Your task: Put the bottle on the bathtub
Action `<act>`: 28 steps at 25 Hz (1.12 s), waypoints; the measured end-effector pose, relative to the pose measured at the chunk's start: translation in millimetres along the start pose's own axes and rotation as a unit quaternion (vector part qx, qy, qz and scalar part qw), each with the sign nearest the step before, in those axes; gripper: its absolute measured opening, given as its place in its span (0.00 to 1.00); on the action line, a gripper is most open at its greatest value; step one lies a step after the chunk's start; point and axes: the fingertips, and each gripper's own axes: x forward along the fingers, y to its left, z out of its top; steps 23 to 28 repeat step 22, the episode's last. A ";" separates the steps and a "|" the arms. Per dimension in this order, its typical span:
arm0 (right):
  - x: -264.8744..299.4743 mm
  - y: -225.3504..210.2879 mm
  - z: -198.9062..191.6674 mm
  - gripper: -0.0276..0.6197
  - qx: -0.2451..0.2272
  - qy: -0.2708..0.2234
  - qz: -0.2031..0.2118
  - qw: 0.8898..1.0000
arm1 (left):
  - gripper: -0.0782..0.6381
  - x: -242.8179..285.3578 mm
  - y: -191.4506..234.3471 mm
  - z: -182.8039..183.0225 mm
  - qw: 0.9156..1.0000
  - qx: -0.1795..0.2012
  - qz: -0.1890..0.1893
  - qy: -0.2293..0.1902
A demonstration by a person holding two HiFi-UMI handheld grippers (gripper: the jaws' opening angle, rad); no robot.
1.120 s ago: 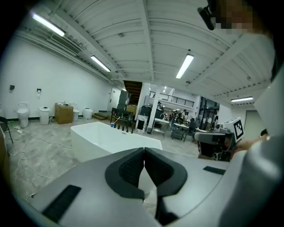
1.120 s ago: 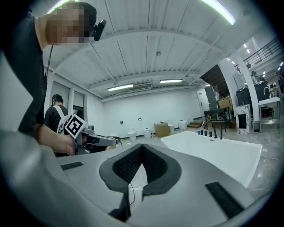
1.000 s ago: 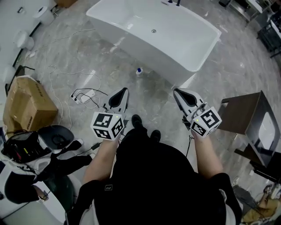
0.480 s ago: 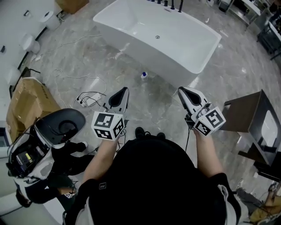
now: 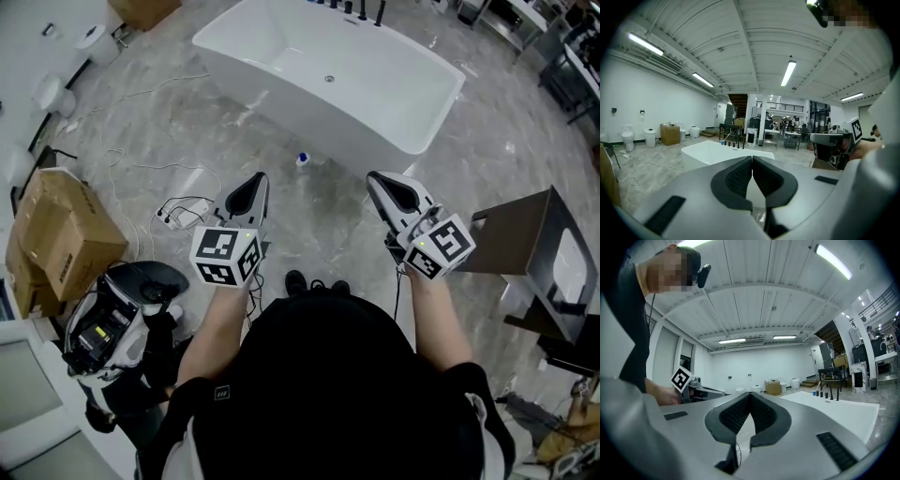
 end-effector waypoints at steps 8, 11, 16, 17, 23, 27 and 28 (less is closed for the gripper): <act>-2.4 1.9 -2.8 0.09 0.000 0.007 -0.008 1.000 | 0.13 0.8 0.3 -3.1 1.000 -0.007 -0.008 -0.001; -4.0 0.2 -3.2 0.09 0.002 0.008 -0.009 1.000 | 0.13 2.3 -2.5 -4.6 1.000 -0.007 -0.011 0.002; -7.5 -2.3 -6.7 0.09 0.006 0.009 -0.007 1.000 | 0.13 4.3 -8.0 -8.3 1.000 -0.009 -0.013 0.006; -8.0 -2.3 -7.3 0.09 0.007 0.009 -0.007 1.000 | 0.13 4.1 -8.6 -8.7 1.000 -0.009 -0.013 0.007; -7.3 -1.6 -7.9 0.09 0.007 0.009 -0.008 1.000 | 0.13 2.1 -6.6 -9.6 1.000 -0.005 -0.014 0.008; -7.3 -1.6 -7.9 0.09 0.007 0.009 -0.008 1.000 | 0.13 2.1 -6.6 -9.6 1.000 -0.005 -0.014 0.008; -7.3 -1.6 -7.9 0.09 0.007 0.009 -0.008 1.000 | 0.13 2.1 -6.6 -9.6 1.000 -0.005 -0.014 0.008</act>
